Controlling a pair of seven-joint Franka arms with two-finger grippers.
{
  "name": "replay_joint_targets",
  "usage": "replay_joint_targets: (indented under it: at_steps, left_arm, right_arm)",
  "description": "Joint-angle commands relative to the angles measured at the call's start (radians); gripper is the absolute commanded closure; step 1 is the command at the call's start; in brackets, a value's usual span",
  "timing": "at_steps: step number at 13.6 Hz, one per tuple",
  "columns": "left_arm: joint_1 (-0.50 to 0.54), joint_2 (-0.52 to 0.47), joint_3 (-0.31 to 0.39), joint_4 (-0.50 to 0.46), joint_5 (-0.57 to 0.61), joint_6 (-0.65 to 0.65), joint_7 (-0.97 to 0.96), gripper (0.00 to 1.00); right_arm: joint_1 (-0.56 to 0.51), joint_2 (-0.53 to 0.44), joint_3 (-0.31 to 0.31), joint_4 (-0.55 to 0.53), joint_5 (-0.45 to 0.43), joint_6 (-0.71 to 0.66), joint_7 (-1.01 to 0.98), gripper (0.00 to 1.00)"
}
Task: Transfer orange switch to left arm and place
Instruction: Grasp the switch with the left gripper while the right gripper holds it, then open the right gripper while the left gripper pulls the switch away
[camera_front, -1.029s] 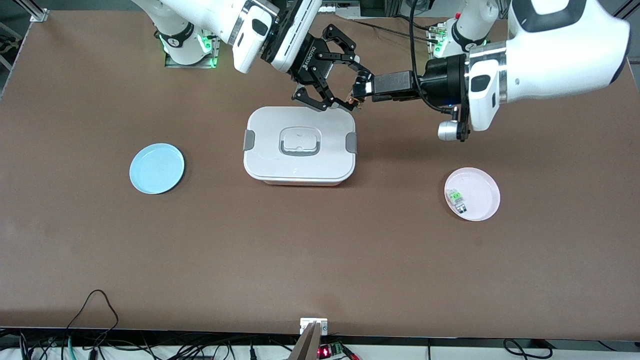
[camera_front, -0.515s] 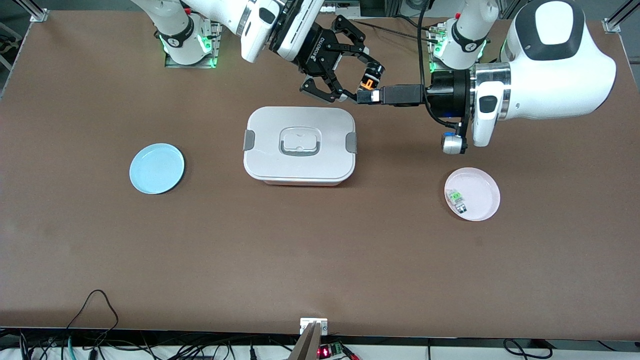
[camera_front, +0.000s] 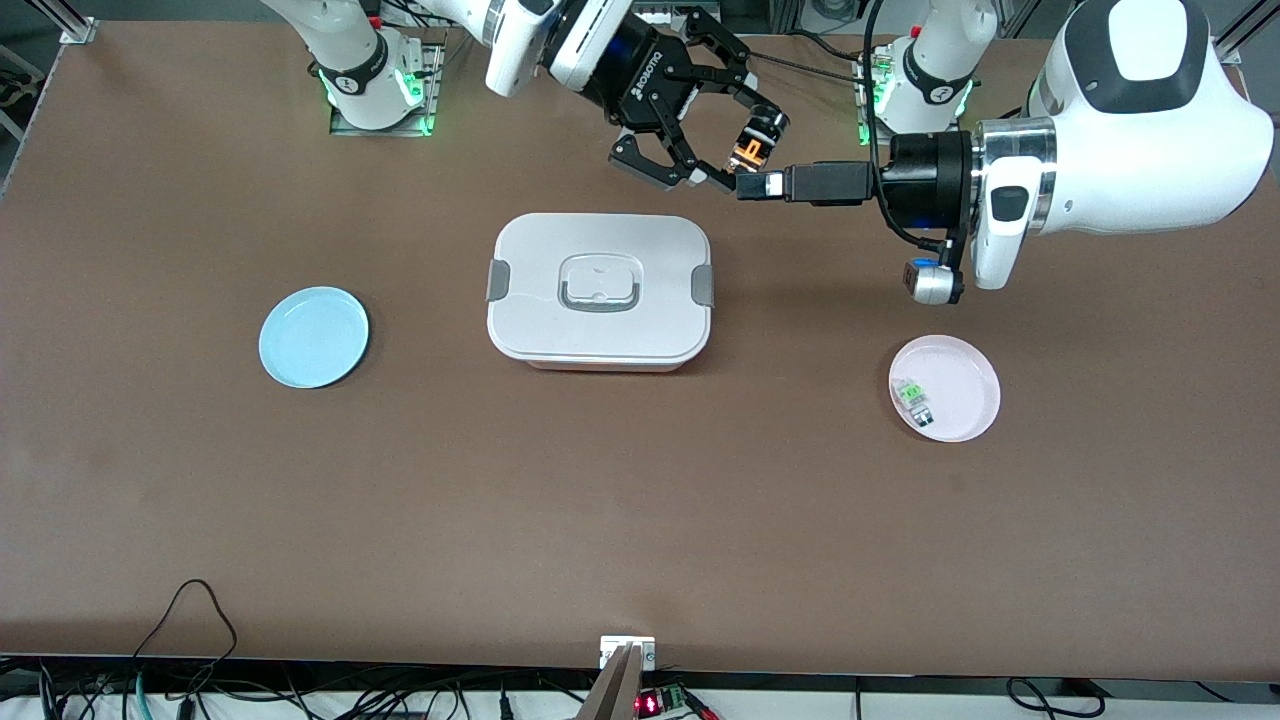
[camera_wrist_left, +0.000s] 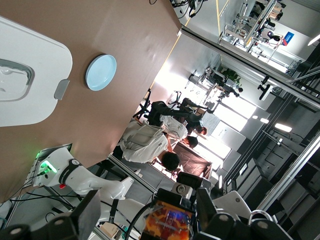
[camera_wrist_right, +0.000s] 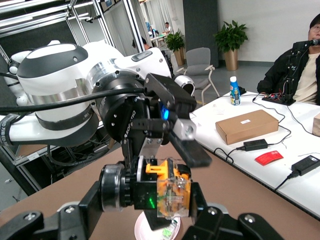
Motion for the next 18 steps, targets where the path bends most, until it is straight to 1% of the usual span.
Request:
replay_joint_targets:
  at_steps: [1, 3, 4, 7, 9, 11, 13, 17, 18]
  left_arm:
    - [0.013, -0.029, -0.008, -0.013, -0.024, -0.009, -0.019, 0.16]
    - [0.013, -0.041, -0.008, -0.012, -0.022, -0.009, -0.038, 0.16]
    - [0.013, -0.043, -0.008, -0.012, -0.022, -0.010, -0.038, 0.18]
    - [0.014, -0.050, -0.008, -0.014, -0.022, -0.018, -0.047, 0.42]
    - [0.014, -0.050, -0.008, -0.012, -0.022, -0.019, -0.053, 0.62]
    - [0.016, -0.050, -0.008, -0.014, -0.022, -0.025, -0.053, 1.00]
    - [0.020, -0.050, -0.008, -0.012, -0.022, -0.035, -0.053, 1.00]
    - [0.066, -0.049, -0.002, -0.008, -0.013, -0.064, -0.042, 1.00]
    - [0.072, -0.046, 0.001, -0.005, -0.013, -0.073, -0.042, 1.00]
  right_arm:
    - [0.007, 0.006, 0.004, 0.001, 0.017, 0.032, 0.006, 1.00]
    - [0.007, 0.006, 0.004, 0.002, 0.017, 0.032, 0.007, 1.00]
    - [0.007, 0.006, 0.004, 0.002, 0.017, 0.032, 0.007, 1.00]
    - [0.007, 0.006, 0.004, 0.002, 0.017, 0.032, 0.007, 1.00]
    - [0.007, 0.006, 0.004, 0.002, 0.017, 0.032, 0.015, 1.00]
    - [0.007, 0.006, 0.004, 0.004, 0.017, 0.032, 0.015, 1.00]
    - [0.007, 0.006, 0.004, 0.004, 0.017, 0.032, 0.015, 1.00]
    - [0.007, 0.006, 0.004, 0.008, 0.019, 0.032, 0.017, 1.00]
    - [0.007, 0.006, 0.004, 0.008, 0.020, 0.032, 0.036, 0.01]
